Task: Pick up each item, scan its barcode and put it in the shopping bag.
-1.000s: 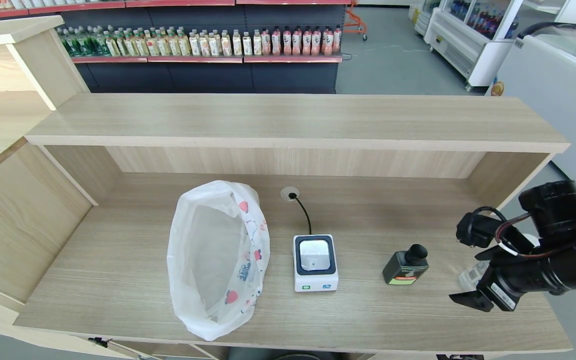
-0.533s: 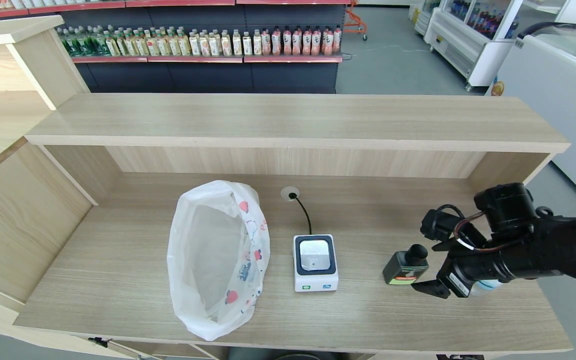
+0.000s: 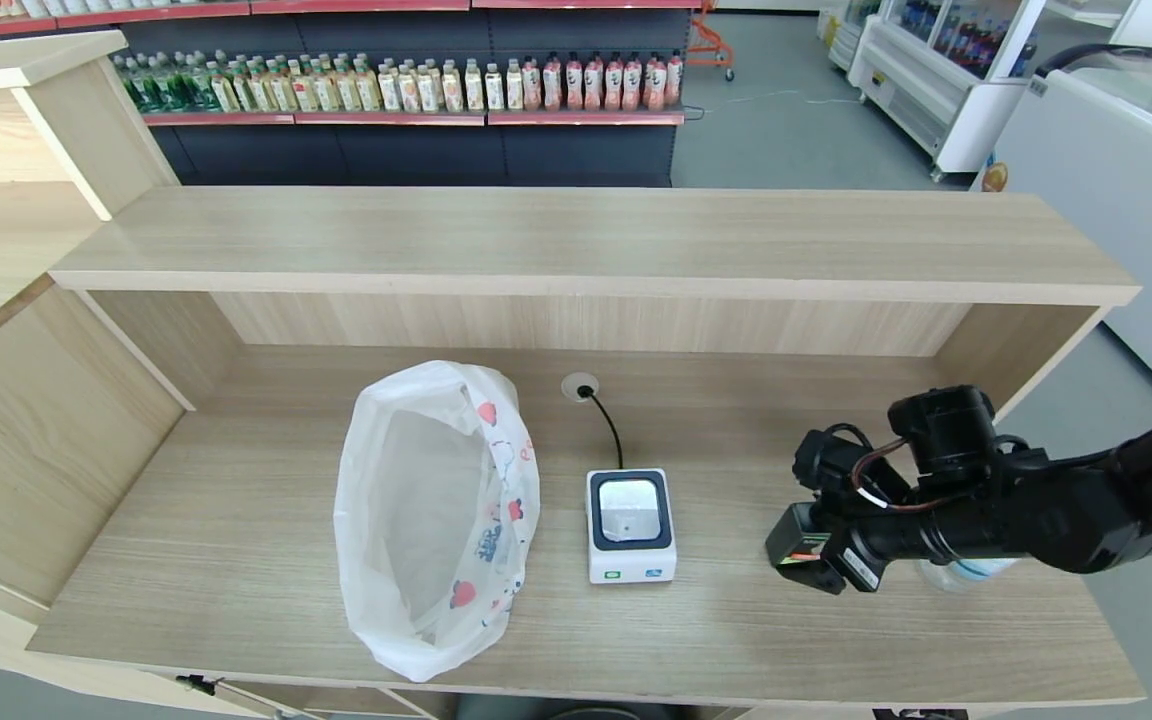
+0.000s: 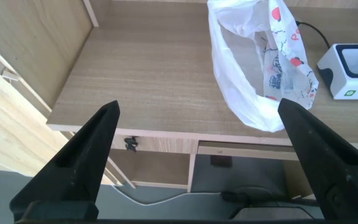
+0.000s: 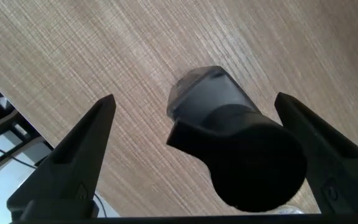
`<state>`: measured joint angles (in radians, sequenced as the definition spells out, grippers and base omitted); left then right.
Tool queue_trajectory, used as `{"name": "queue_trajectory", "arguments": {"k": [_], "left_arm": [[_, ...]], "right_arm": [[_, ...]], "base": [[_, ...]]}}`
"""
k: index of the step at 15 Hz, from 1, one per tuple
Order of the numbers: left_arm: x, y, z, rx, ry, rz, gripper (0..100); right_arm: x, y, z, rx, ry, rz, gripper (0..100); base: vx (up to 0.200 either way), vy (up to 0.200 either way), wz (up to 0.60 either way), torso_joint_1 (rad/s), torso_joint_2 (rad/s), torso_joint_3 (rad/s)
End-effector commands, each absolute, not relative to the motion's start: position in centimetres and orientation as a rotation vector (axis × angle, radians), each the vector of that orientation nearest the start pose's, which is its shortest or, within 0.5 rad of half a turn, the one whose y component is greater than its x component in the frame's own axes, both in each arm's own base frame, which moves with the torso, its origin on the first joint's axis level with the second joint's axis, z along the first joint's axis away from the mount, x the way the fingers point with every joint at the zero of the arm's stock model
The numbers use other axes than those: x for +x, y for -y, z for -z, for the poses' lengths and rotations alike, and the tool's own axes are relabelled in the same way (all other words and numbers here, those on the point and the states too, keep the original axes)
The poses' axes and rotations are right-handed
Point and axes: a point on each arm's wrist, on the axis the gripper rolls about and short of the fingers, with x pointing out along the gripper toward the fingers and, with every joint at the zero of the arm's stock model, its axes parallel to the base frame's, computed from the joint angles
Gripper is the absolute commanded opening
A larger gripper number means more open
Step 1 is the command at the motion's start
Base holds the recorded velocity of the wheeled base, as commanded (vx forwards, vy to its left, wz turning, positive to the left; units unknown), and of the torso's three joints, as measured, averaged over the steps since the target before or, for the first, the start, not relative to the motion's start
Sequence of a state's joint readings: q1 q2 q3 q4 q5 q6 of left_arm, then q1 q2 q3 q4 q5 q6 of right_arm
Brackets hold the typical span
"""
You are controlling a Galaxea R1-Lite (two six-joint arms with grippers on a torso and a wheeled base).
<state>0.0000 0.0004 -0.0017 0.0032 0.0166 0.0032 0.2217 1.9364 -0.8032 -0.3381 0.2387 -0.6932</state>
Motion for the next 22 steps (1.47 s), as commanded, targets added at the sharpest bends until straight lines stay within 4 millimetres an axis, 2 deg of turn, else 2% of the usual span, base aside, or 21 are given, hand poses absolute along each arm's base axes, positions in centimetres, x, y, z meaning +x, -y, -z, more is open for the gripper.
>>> {"name": "queue_trajectory", "arguments": {"k": [1,2,8,10,13,14,16,18,20,22], "left_arm": [[-2.3,0.0,-7.6,0.003,-0.002,-0.017,100],[-2.3,0.0,-7.6,0.003,-0.002,-0.017,100],[-2.3,0.0,-7.6,0.003,-0.002,-0.017,100],[-2.3,0.0,-7.6,0.003,-0.002,-0.017,100],[-2.3,0.0,-7.6,0.003,-0.002,-0.017,100],[-2.3,0.0,-7.6,0.003,-0.002,-0.017,100],[-2.3,0.0,-7.6,0.003,-0.002,-0.017,100],[-2.3,0.0,-7.6,0.003,-0.002,-0.017,100],[-2.3,0.0,-7.6,0.003,-0.002,-0.017,100],[-2.3,0.0,-7.5,0.003,-0.003,-0.017,100]], "right_arm": [[31.4,-7.9,-7.3,-0.638,-0.637,-0.710,100],[31.4,-7.9,-7.2,-0.636,-0.640,-0.711,0],[31.3,-7.9,-7.1,-0.635,-0.636,-0.710,0],[30.8,-7.8,-8.5,-0.635,-0.589,-0.694,0],[28.5,-6.2,-12.0,-0.637,-0.477,-0.620,0],[26.4,-5.3,-13.9,-0.626,-0.423,-0.581,0],[24.1,-4.5,-15.3,-0.638,-0.322,-0.536,0],[21.4,-4.0,-15.4,-0.750,-0.180,-0.510,0],[20.8,-2.9,-16.1,-0.979,-0.058,-0.486,0],[20.8,-2.6,-15.4,-1.114,0.109,-0.716,0]], "base": [[0.000,0.000,0.00,0.000,0.00,0.000],[0.000,0.000,0.00,0.000,0.00,0.000],[0.000,0.000,0.00,0.000,0.00,0.000],[0.000,0.000,0.00,0.000,0.00,0.000],[0.000,0.000,0.00,0.000,0.00,0.000],[0.000,0.000,0.00,0.000,0.00,0.000],[0.000,0.000,0.00,0.000,0.00,0.000],[0.000,0.000,0.00,0.000,0.00,0.000],[0.000,0.000,0.00,0.000,0.00,0.000],[0.000,0.000,0.00,0.000,0.00,0.000]]}}
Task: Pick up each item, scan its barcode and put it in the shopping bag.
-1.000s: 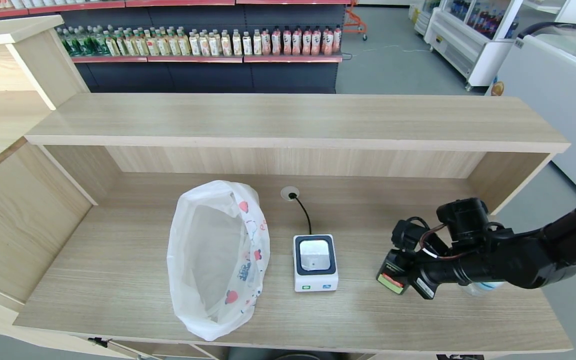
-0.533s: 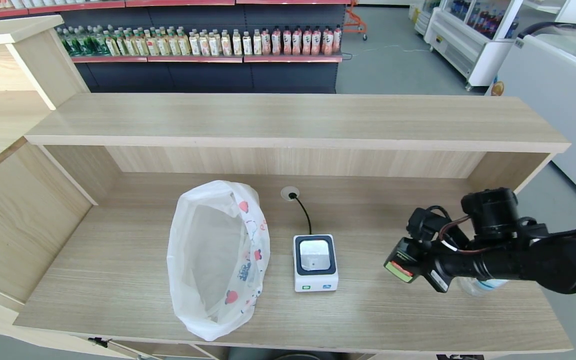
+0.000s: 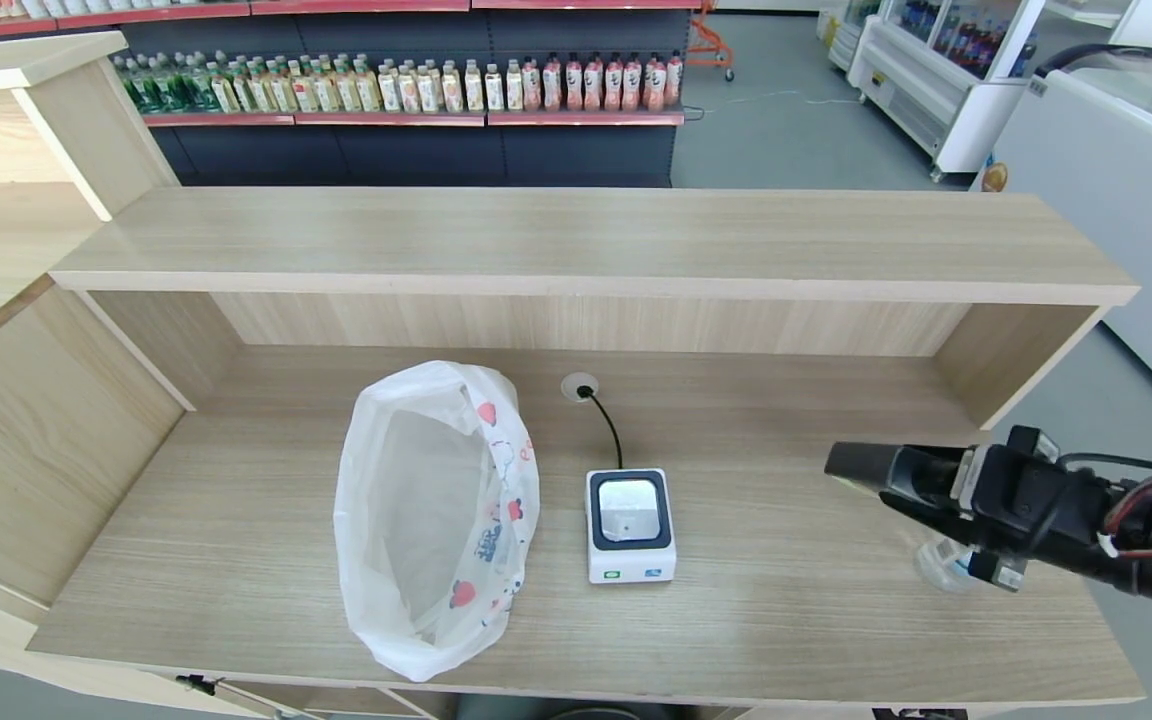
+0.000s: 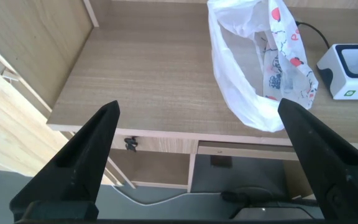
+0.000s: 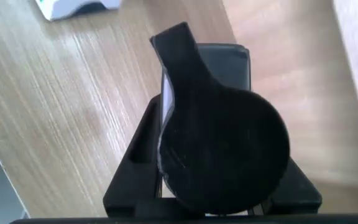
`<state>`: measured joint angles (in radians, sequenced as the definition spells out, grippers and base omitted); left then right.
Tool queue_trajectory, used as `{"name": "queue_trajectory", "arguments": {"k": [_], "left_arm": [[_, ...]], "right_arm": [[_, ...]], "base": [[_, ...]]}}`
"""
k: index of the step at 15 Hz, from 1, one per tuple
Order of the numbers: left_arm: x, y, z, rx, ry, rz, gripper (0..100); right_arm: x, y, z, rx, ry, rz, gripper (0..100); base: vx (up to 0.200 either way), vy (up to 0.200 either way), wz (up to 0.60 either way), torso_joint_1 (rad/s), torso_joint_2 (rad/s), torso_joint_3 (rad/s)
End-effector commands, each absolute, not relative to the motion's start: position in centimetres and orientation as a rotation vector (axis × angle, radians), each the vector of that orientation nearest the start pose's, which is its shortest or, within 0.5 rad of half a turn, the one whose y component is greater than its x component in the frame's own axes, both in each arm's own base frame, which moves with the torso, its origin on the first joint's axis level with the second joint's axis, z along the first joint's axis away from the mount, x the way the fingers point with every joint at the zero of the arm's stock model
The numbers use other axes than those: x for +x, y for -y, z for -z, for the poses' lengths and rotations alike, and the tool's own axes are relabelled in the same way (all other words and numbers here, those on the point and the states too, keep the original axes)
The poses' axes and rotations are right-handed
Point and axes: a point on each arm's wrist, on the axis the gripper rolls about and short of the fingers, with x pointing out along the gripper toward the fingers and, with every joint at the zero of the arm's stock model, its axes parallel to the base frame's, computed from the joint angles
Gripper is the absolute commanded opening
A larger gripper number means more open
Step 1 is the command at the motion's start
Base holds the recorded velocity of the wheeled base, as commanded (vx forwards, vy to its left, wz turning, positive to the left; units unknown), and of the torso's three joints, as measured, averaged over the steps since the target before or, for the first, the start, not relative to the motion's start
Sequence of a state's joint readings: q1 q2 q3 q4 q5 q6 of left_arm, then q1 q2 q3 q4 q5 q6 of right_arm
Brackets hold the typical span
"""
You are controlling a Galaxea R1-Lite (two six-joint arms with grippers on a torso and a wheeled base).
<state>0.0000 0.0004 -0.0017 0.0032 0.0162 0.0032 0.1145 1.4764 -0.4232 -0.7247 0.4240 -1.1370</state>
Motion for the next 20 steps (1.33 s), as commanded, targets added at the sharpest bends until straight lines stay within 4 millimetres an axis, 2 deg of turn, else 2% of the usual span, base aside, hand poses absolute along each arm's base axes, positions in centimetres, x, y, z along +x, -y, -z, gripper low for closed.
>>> {"name": "queue_trajectory", "arguments": {"k": [1,2,4,5,6,7,8,10,11,13,15,20], "left_arm": [[-2.3,0.0,-7.6,0.003,-0.002,-0.017,100],[-2.3,0.0,-7.6,0.003,-0.002,-0.017,100],[-2.3,0.0,-7.6,0.003,-0.002,-0.017,100],[-2.3,0.0,-7.5,0.003,-0.003,-0.017,100],[-2.3,0.0,-7.6,0.003,-0.002,-0.017,100],[-2.3,0.0,-7.6,0.003,-0.002,-0.017,100],[-2.3,0.0,-7.6,0.003,-0.002,-0.017,100],[-2.3,0.0,-7.6,0.003,-0.002,-0.017,100],[-2.3,0.0,-7.6,0.003,-0.002,-0.017,100],[-2.3,0.0,-7.6,0.003,-0.002,-0.017,100],[-2.3,0.0,-7.6,0.003,-0.002,-0.017,100],[-2.3,0.0,-7.6,0.003,-0.002,-0.017,100]], "right_arm": [[20.8,-2.2,-15.2,-1.195,0.188,-0.766,0],[20.8,-1.9,-15.2,-1.400,0.385,-0.837,0],[20.5,-2.5,-14.9,-1.600,0.698,-0.955,0],[20.5,-3.1,-14.8,-1.702,0.820,-0.967,0],[20.5,-3.3,-14.8,-1.745,0.860,-0.967,0],[20.6,-4.3,-13.8,-1.840,0.968,-1.009,0],[20.8,-5.3,-13.1,-1.861,1.037,-1.046,0],[21.0,-7.5,-12.8,-1.868,1.174,-1.087,0],[21.6,-9.6,-13.0,-1.865,1.300,-1.082,0],[21.9,-12.3,-14.2,-1.870,1.484,-0.991,0],[22.5,-13.3,-12.9,-1.847,1.496,-1.024,0],[23.6,-14.0,-12.0,-1.861,1.528,-0.982,0]], "base": [[0.000,0.000,0.00,0.000,0.00,0.000],[0.000,0.000,0.00,0.000,0.00,0.000],[0.000,0.000,0.00,0.000,0.00,0.000],[0.000,0.000,0.00,0.000,0.00,0.000],[0.000,0.000,0.00,0.000,0.00,0.000],[0.000,0.000,0.00,0.000,0.00,0.000],[0.000,0.000,0.00,0.000,0.00,0.000],[0.000,0.000,0.00,0.000,0.00,0.000],[0.000,0.000,0.00,0.000,0.00,0.000],[0.000,0.000,0.00,0.000,0.00,0.000],[0.000,0.000,0.00,0.000,0.00,0.000],[0.000,0.000,0.00,0.000,0.00,0.000]]}}
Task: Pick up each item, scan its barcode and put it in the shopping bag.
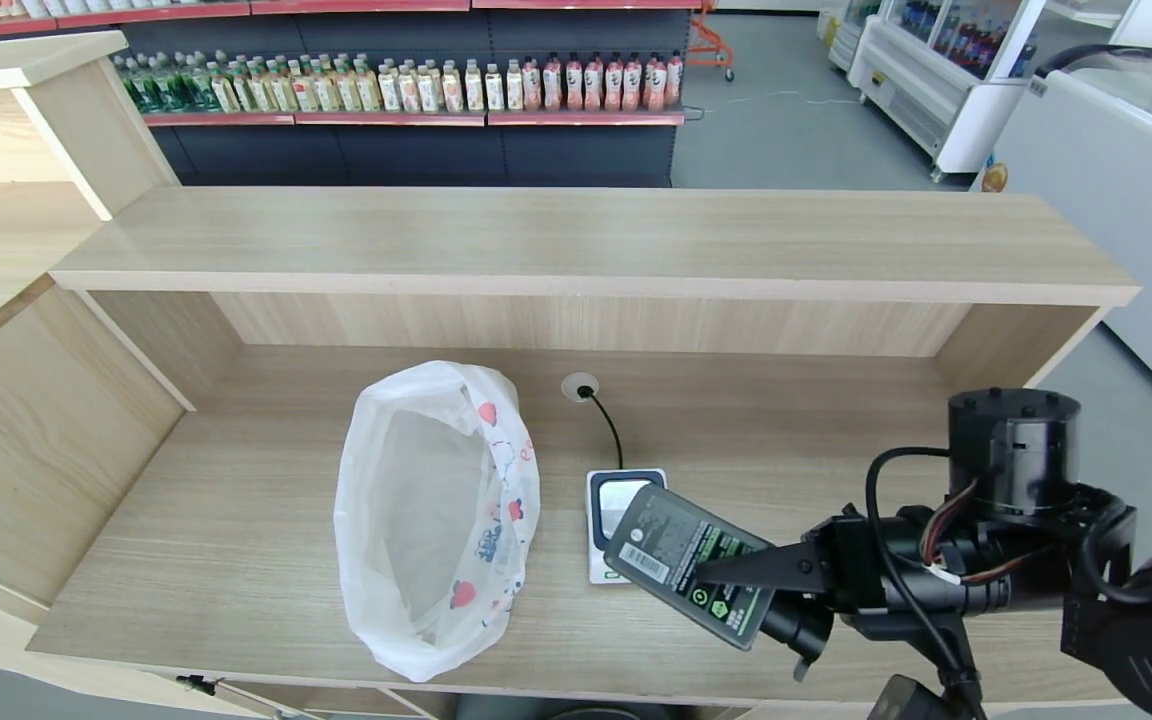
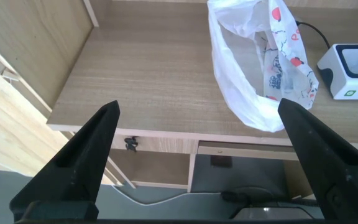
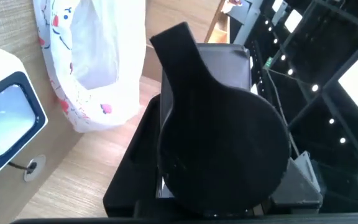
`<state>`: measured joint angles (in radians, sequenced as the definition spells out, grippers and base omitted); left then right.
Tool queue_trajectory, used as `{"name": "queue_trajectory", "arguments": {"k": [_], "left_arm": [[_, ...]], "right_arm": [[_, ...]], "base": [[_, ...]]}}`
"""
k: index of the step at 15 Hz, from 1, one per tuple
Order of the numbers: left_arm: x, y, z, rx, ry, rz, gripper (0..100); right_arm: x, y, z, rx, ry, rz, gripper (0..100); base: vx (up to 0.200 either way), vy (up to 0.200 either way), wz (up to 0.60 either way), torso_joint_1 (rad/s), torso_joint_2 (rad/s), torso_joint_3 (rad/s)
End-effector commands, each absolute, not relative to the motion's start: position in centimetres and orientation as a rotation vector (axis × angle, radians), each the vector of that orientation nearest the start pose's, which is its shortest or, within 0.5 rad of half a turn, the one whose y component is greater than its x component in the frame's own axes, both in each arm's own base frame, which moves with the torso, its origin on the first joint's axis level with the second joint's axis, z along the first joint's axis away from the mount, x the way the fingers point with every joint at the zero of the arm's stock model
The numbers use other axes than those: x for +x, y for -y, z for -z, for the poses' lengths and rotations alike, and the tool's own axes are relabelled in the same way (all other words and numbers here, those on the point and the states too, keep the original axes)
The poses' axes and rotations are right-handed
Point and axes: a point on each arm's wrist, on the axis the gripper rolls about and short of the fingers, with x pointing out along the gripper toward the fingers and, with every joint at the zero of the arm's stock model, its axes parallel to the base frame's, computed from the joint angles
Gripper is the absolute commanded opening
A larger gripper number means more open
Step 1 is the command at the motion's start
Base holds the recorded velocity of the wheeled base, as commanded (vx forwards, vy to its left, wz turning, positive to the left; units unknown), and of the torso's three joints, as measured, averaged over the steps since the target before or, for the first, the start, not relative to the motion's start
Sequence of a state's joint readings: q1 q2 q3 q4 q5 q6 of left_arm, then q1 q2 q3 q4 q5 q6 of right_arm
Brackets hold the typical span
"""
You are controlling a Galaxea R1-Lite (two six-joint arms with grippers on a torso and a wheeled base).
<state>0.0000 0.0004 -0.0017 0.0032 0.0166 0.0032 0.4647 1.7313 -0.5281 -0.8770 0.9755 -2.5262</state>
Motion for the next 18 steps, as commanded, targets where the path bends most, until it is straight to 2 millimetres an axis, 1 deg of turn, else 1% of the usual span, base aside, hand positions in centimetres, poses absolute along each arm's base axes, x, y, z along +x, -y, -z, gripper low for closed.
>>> {"name": "queue_trajectory", "arguments": {"k": [1,3,5,7,11,18], "left_arm": [[-2.3,0.0,-7.6,0.003,-0.002,-0.017,100],[-2.3,0.0,-7.6,0.003,-0.002,-0.017,100],[-2.3,0.0,-7.6,0.003,-0.002,-0.017,100],[-2.3,0.0,-7.6,0.003,-0.002,-0.017,100],[-2.3,0.0,-7.6,0.003,-0.002,-0.017,100],[-2.3,0.0,-7.6,0.003,-0.002,-0.017,100]], "right_arm": [[23.7,-14.3,-11.9,-1.861,1.543,-0.972,0],[24.4,-14.9,-11.1,-1.852,1.548,-0.984,0],[24.6,-17.0,-10.6,-1.816,1.615,-1.002,0],[24.5,-17.9,-10.3,-1.797,1.642,-1.017,0],[25.2,-18.3,-10.4,-1.801,1.651,-1.001,0],[24.9,-18.2,-10.1,-1.794,1.645,-1.020,0]], "base": [[0.000,0.000,0.00,0.000,0.00,0.000],[0.000,0.000,0.00,0.000,0.00,0.000],[0.000,0.000,0.00,0.000,0.00,0.000],[0.000,0.000,0.00,0.000,0.00,0.000],[0.000,0.000,0.00,0.000,0.00,0.000],[0.000,0.000,0.00,0.000,0.00,0.000]]}}
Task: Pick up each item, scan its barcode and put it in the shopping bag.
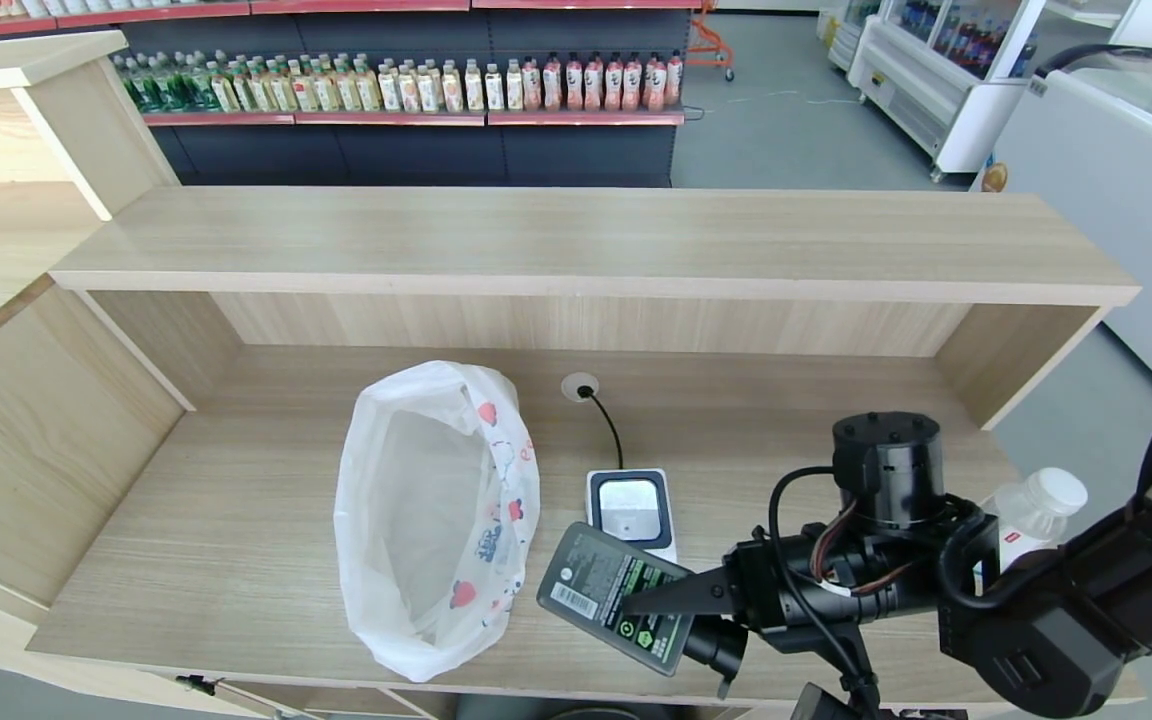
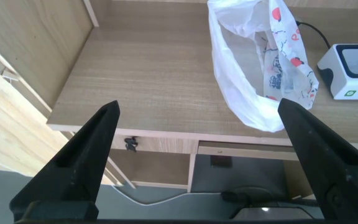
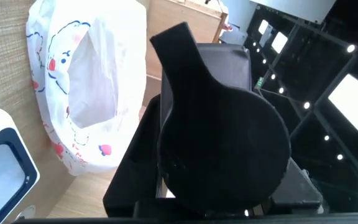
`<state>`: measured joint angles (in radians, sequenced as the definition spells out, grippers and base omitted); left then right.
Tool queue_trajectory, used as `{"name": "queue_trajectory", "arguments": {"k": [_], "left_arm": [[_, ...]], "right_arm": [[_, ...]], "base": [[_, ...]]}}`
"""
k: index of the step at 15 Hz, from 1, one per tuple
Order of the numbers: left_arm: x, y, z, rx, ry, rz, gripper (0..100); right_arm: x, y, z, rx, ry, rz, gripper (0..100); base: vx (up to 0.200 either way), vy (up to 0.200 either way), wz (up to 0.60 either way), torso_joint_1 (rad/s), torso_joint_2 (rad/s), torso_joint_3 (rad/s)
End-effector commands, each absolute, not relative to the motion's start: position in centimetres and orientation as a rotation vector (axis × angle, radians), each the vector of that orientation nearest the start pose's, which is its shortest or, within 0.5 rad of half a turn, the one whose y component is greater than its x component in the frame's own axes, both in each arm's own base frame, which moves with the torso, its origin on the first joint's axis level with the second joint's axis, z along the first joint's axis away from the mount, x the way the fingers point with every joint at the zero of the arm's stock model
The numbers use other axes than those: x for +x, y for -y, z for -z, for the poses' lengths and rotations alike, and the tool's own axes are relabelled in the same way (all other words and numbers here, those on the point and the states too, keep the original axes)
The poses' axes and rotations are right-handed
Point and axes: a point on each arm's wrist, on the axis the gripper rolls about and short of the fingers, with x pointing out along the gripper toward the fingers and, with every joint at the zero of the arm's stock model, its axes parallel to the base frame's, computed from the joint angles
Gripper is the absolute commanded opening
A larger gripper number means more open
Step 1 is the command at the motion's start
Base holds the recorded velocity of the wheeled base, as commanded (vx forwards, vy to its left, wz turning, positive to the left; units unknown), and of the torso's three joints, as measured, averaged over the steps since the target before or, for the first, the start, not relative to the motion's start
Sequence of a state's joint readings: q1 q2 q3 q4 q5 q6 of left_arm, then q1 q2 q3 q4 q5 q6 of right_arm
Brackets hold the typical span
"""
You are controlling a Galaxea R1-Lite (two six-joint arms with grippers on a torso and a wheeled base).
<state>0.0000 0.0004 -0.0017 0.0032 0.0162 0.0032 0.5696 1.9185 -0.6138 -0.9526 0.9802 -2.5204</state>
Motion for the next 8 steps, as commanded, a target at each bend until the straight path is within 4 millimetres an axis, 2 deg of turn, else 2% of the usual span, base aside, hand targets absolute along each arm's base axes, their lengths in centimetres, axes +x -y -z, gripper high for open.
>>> {"name": "queue_trajectory", "arguments": {"k": [1,8], "left_arm": [[-2.29,-0.04,-7.56,0.003,-0.002,-0.017,100],[-2.29,-0.04,-7.56,0.003,-0.002,-0.017,100]], "right_arm": [[24.83,-18.39,-10.06,-1.785,1.648,-1.027,0],[24.94,-18.40,-10.36,-1.764,1.619,-1.040,0]], "base": [[0.000,0.000,0.00,0.000,0.00,0.000],[0.000,0.000,0.00,0.000,0.00,0.000]]}}
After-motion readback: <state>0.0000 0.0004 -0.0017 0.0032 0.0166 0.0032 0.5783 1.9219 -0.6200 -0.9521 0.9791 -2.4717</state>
